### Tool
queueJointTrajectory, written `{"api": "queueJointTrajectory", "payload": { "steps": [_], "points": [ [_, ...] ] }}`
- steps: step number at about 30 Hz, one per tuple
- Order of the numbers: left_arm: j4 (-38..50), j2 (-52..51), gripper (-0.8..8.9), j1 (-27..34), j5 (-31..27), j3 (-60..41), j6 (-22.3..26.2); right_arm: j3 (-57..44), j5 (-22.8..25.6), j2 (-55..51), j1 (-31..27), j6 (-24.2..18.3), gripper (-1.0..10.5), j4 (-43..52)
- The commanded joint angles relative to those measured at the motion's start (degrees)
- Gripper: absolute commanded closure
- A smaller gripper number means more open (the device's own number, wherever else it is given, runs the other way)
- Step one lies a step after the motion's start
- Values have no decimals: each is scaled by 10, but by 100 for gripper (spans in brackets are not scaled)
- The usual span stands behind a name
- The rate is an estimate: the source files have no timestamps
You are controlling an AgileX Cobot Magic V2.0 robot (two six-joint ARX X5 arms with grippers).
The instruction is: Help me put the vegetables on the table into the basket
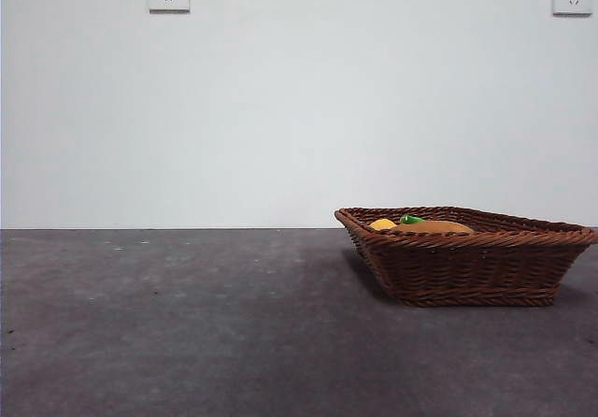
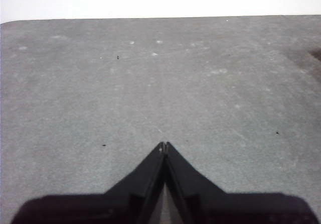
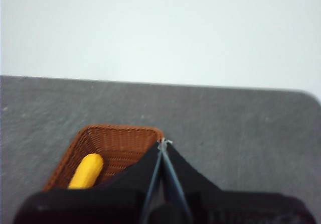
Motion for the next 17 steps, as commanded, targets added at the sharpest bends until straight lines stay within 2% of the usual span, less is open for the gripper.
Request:
{"api": "queueJointTrajectory", "payload": {
  "steps": [1,6,11,17],
  "points": [
    [3,0,816,1,0,-6,8,-126,1,-114,-21,-31,946,91],
    [3,0,816,1,0,-6,8,-278,0,-239,-43,-31,946,195],
    [3,0,816,1,2,-6,8,-368,-5,-296,-42,-31,946,203],
    [3,0,816,1,2,-6,8,-419,-6,-311,-42,-24,946,206]
  ]
}}
